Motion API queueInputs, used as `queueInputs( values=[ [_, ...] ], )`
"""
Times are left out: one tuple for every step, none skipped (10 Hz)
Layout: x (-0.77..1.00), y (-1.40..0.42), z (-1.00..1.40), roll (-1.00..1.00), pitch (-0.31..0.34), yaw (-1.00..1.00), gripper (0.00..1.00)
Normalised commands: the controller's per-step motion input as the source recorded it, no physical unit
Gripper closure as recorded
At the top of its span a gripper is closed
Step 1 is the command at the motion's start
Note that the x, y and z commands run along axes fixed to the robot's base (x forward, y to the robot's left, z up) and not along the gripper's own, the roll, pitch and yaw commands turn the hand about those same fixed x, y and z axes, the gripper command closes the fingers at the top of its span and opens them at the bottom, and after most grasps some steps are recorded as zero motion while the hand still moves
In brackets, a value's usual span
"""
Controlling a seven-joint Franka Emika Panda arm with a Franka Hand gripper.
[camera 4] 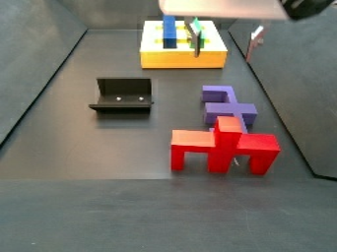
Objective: Pick up the purple object. Move up. Place the purple object on the fixture. Regrasp the purple object. Move to above the board. Insert the purple object.
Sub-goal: Pick up the purple object.
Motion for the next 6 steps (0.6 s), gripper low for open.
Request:
queueInputs(
  values=[
    [-0.36,0.00,-0.15,-0.06,-0.130,-0.63,0.00],
    [-0.27,-0.03,-0.15,0.00,-0.107,-0.67,0.00],
    [-0.18,-0.05,-0.16,0.00,-0.076,-0.73,0.00],
    [-0.20,0.00,-0.15,0.00,-0.074,-0.81,0.00],
    [-0.12,0.00,-0.14,-0.01,-0.054,-0.91,0.00],
    [-0.09,0.00,-0.11,-0.06,-0.064,-0.94,0.00]
  ],
)
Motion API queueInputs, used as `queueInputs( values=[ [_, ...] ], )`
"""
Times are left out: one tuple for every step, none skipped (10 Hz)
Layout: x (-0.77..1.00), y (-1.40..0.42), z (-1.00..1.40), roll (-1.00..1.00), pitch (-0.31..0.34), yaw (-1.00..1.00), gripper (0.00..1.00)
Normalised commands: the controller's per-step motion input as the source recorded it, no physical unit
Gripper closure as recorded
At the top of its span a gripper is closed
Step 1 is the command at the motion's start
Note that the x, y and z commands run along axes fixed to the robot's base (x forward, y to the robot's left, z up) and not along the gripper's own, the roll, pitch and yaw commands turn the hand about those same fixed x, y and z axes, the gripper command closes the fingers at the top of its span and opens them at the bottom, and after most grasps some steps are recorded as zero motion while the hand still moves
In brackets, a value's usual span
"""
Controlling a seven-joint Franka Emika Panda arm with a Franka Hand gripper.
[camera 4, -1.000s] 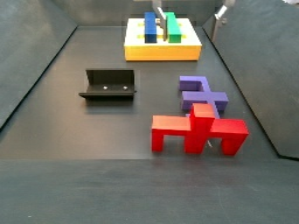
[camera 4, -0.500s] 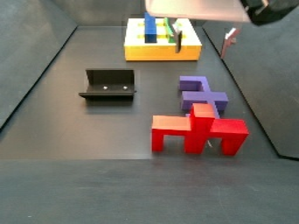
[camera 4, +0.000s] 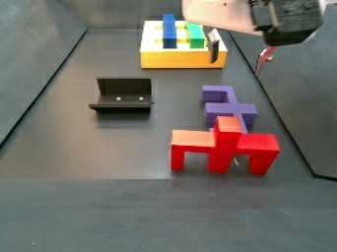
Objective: Pick up the purple object. Move up. Place the purple object on the fixture. Regrasp the purple object. Move to above the board. Insert the purple object.
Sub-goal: Pick up the purple object.
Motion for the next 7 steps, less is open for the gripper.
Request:
queueInputs(
  values=[
    [-0.04,0.08,-0.16,0.00,-0.059,-0.88,0.00],
    [-0.03,0.19,-0.23,0.00,-0.067,-0.82,0.00],
    [0.00,0.16,-0.25,0.00,-0.059,-0.86,0.00],
    [0.00,0.05,-0.25,-0.01,-0.056,-0.94,0.00],
    [0.00,0.00,-0.26,-0.05,-0.034,-1.00,0.00],
    [0.00,0.00,-0.27,-0.05,-0.036,-1.00,0.00],
    [0.00,0.00,-0.28,-0.06,-0.034,-1.00,0.00]
  ],
)
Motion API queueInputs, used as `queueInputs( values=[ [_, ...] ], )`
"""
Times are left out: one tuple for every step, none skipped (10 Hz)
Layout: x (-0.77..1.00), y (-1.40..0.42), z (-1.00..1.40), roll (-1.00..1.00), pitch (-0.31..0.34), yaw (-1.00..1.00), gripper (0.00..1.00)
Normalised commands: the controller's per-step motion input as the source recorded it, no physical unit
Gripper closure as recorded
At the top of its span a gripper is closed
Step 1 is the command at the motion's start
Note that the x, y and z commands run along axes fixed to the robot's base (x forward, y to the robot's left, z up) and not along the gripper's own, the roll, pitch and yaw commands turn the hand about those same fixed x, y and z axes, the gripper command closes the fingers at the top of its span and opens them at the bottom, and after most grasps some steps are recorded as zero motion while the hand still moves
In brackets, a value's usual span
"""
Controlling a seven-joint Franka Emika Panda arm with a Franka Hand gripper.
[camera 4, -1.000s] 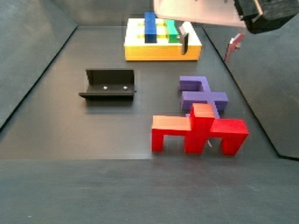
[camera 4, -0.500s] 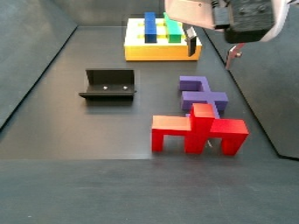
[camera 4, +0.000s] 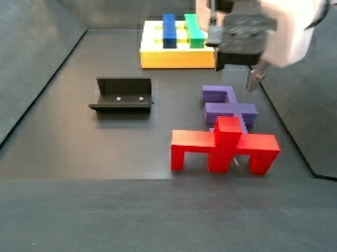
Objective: Pick up the purple object. Move up. Place the purple object on the fixture. Regrasp the purple object. Move to above the board. Insert the purple object.
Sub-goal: Pick up the purple object.
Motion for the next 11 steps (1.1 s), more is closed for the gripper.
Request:
queueInputs(
  values=[
    [0.00,0.00,-0.27,-0.04,-0.029,-1.00,0.00],
    [0.00,0.00,-0.29,-0.02,-0.019,-1.00,0.00],
    [0.00,0.00,-0.29,-0.03,-0.019,-1.00,0.00],
    [-0.06,0.00,-0.25,-0.01,-0.021,-1.00,0.00],
    [-0.35,0.04,-0.18,0.00,-0.010,-0.85,0.00],
    [-0.61,0.13,-0.13,0.00,0.000,-0.61,0.00],
    [-0.53,0.15,-0.15,0.00,-0.007,-0.51,0.00],
    [-0.27,0.21,-0.26,0.02,-0.010,-0.21,0.00],
    [-0.07,0.18,-0.31,0.03,0.000,0.00,0.00],
    [0.00,0.00,-0.33,0.09,0.000,0.00,0.00],
    [0.00,0.00,-0.30,0.15,0.009,0.00,0.00]
  ],
)
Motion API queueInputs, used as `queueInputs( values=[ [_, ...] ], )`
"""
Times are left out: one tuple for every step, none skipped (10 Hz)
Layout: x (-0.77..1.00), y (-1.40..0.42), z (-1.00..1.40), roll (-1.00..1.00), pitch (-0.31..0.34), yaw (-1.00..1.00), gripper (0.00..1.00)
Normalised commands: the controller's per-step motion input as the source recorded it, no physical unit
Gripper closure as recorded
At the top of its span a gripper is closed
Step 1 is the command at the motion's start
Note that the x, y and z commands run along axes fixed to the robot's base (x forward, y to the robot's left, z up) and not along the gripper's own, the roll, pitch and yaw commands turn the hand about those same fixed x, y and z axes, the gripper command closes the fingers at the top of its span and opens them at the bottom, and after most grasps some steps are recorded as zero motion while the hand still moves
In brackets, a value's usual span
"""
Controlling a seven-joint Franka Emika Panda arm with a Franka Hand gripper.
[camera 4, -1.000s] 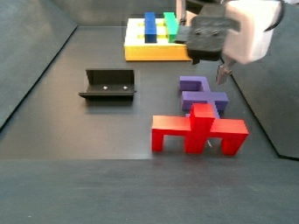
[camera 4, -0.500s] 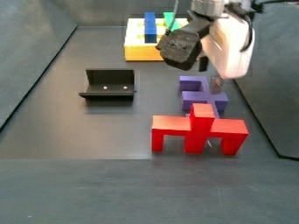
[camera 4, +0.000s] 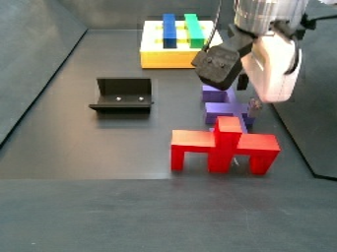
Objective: Pick up the purple object. Move up. Place the purple object on the fixture. Regrasp the purple object. Move to above the board. Insert the purple object.
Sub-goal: Pick up the purple object.
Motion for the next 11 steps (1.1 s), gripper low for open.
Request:
queueInputs(
  values=[
    [0.00,0.00,-0.31,0.12,0.011,0.00,0.00],
    [0.00,0.00,-0.26,0.10,0.019,-0.01,0.00],
    [-0.12,0.03,-0.10,0.04,0.026,-0.13,0.00],
    [-0.10,0.07,-0.14,0.02,0.007,-0.13,0.00],
    [0.00,0.04,-0.26,0.00,0.001,-0.07,0.00],
    [0.00,0.08,-0.32,0.00,0.000,-0.07,0.00],
    [0.00,0.09,-0.28,0.00,0.011,-0.07,0.00],
    [0.05,0.02,-0.18,0.04,0.043,-0.08,0.00],
    [0.07,0.09,-0.04,0.03,0.061,-0.11,0.00],
    [0.07,0.13,0.00,0.00,0.063,-0.11,0.00],
    [0.01,0.11,-0.02,0.00,0.033,-0.08,0.00]
  ],
)
